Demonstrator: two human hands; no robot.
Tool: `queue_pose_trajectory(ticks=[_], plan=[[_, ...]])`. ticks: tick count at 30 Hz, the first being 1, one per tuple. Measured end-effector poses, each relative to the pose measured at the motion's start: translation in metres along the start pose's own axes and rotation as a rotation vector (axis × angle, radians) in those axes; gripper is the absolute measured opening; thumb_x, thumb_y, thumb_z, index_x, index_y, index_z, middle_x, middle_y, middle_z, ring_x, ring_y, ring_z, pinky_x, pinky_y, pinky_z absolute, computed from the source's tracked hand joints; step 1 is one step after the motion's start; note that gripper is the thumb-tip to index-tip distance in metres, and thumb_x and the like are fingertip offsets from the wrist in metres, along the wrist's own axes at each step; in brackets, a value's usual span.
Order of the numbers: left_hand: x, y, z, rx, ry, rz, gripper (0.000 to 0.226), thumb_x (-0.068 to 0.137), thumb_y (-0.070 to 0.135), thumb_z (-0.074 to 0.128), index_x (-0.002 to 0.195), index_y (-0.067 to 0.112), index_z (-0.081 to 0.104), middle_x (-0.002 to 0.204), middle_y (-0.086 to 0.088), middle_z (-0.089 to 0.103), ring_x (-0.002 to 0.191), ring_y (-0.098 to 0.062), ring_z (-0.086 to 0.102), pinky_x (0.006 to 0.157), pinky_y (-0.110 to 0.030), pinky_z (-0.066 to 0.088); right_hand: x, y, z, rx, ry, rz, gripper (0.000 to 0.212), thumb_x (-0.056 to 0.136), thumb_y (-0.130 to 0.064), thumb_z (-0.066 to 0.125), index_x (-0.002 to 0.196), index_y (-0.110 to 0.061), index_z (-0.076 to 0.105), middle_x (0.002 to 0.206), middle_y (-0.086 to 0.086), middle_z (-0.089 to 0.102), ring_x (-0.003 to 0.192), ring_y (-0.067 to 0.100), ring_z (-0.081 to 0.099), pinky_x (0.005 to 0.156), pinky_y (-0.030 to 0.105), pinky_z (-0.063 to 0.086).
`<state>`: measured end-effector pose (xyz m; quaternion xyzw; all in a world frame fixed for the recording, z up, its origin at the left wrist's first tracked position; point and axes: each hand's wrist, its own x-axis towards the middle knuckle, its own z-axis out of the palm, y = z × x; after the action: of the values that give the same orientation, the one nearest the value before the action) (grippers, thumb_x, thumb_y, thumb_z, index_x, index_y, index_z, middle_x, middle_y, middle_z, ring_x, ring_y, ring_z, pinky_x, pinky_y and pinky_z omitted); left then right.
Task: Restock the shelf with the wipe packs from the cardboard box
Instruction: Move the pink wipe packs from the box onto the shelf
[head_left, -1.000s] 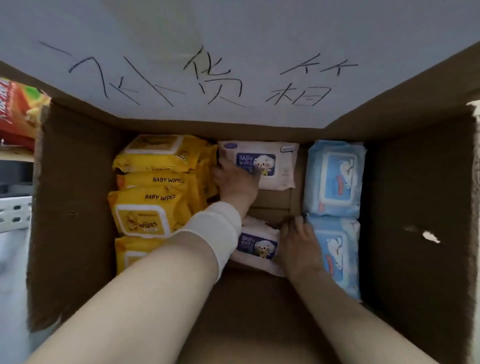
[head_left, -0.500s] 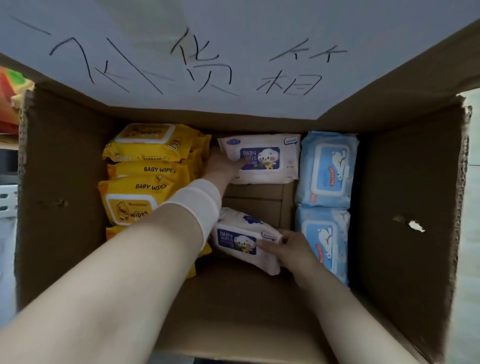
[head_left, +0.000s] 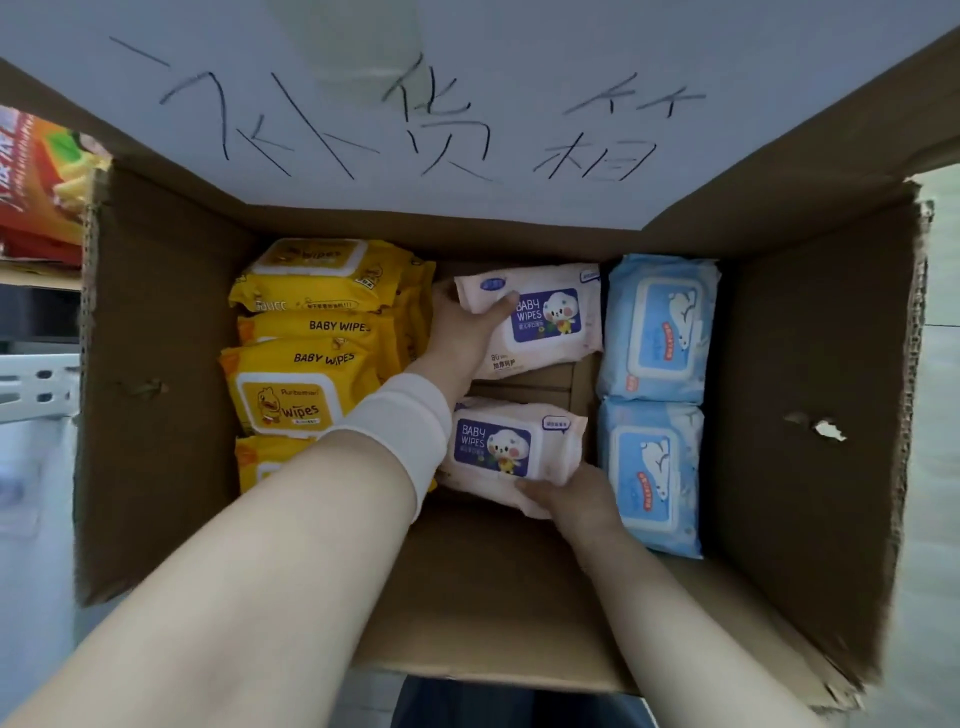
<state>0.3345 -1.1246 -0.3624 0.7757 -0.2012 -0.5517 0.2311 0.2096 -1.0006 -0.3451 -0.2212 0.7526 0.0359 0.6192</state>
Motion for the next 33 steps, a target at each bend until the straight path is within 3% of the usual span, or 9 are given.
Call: queue_pose_trajectory(ticks=[3, 6, 10, 13, 16, 20, 22, 28, 33], plan=[[-0.027, 0.008, -0.015, -0.039, -0.005, -0.002, 0.035, 0.087, 0.027, 0.063, 0.117, 0.016, 0.050, 0.120, -0.010, 0.064, 0.088, -0.017, 0.065, 0.072, -0.030, 0.056, -0.024, 0.000, -0.017, 0.046, 0.069, -0.004, 0.045, 0.079, -0.022, 0.073, 0.118, -0.006, 0.058, 0.114, 0.015, 0.063, 0.095, 0.024, 0.056, 0.079, 0.032, 0.044], [-0.076, 0.024, -0.049, -0.111, 0.048, 0.013, 0.023, 0.089, 0.024, 0.060, 0.108, 0.013, 0.056, 0.115, -0.014, 0.066, 0.085, -0.020, 0.066, 0.068, -0.028, 0.056, -0.072, -0.001, -0.046, 0.089, 0.153, -0.025, 0.046, 0.079, -0.020, 0.073, 0.117, -0.001, 0.058, 0.114, 0.020, 0.063, 0.101, 0.033, 0.059, 0.089, 0.040, 0.049], [-0.159, 0.053, -0.112, -0.056, 0.153, 0.007, 0.044, 0.087, 0.034, 0.060, 0.121, 0.006, 0.053, 0.118, -0.014, 0.062, 0.099, -0.026, 0.063, 0.077, -0.030, 0.051, -0.147, -0.005, -0.091, 0.163, 0.177, -0.090, 0.031, 0.078, -0.019, 0.074, 0.105, -0.007, 0.064, 0.105, 0.014, 0.067, 0.084, 0.027, 0.064, 0.078, 0.040, 0.053], [-0.235, 0.062, -0.163, -0.272, 0.169, 0.106, 0.030, 0.082, 0.025, 0.069, 0.106, 0.011, 0.059, 0.105, -0.011, 0.068, 0.067, -0.005, 0.069, 0.056, -0.021, 0.054, -0.201, -0.003, -0.111, 0.148, 0.156, -0.211, 0.029, 0.079, -0.023, 0.073, 0.102, -0.007, 0.067, 0.087, 0.003, 0.069, 0.075, 0.021, 0.063, 0.073, 0.034, 0.051], [-0.328, 0.057, -0.214, -0.399, 0.182, 0.291, 0.037, 0.070, 0.038, 0.073, 0.106, 0.029, 0.067, 0.097, 0.004, 0.073, 0.079, -0.009, 0.071, 0.064, -0.030, 0.059, -0.256, 0.005, -0.114, 0.171, 0.024, -0.309, 0.019, 0.079, -0.021, 0.073, 0.094, -0.009, 0.069, 0.089, 0.006, 0.074, 0.081, 0.029, 0.068, 0.084, 0.048, 0.053], [-0.461, 0.036, -0.275, -0.552, 0.348, 0.489, 0.031, 0.067, 0.047, 0.072, 0.098, 0.044, 0.069, 0.099, 0.010, 0.073, 0.093, -0.017, 0.069, 0.067, -0.034, 0.059, -0.332, 0.008, -0.098, 0.136, -0.184, -0.494, 0.022, 0.078, -0.022, 0.071, 0.099, -0.015, 0.068, 0.091, 0.003, 0.076, 0.082, 0.023, 0.072, 0.075, 0.037, 0.058], [-0.522, 0.023, -0.303, -0.584, 0.477, 0.561, 0.032, 0.065, 0.049, 0.071, 0.097, 0.044, 0.069, 0.099, 0.009, 0.072, 0.092, -0.018, 0.068, 0.066, -0.032, 0.058, -0.374, 0.005, -0.085, 0.116, -0.327, -0.561, 0.028, 0.072, -0.026, 0.072, 0.099, -0.020, 0.067, 0.090, -0.001, 0.076, 0.081, 0.017, 0.073, 0.062, 0.028, 0.060], [-0.671, -0.022, -0.404, -0.680, 0.826, 0.750, 0.017, 0.084, 0.016, 0.062, 0.093, 0.029, 0.064, 0.081, 0.016, 0.073, 0.076, -0.003, 0.067, 0.069, -0.027, 0.058, -0.494, -0.016, -0.018, 0.029, -0.666, -0.736, 0.052, 0.070, -0.021, 0.071, 0.119, -0.010, 0.058, 0.108, 0.007, 0.072, 0.095, 0.025, 0.070, 0.067, 0.031, 0.058], [-0.782, -0.082, -0.477, -0.742, 1.013, 0.865, 0.029, 0.076, 0.024, 0.066, 0.102, 0.012, 0.061, 0.082, 0.010, 0.074, 0.079, -0.009, 0.069, 0.073, -0.029, 0.058, -0.593, -0.004, 0.063, -0.036, -0.840, -0.875, 0.048, 0.070, -0.019, 0.070, 0.116, -0.017, 0.059, 0.108, 0.003, 0.072, 0.094, 0.021, 0.071, 0.064, 0.030, 0.058]])
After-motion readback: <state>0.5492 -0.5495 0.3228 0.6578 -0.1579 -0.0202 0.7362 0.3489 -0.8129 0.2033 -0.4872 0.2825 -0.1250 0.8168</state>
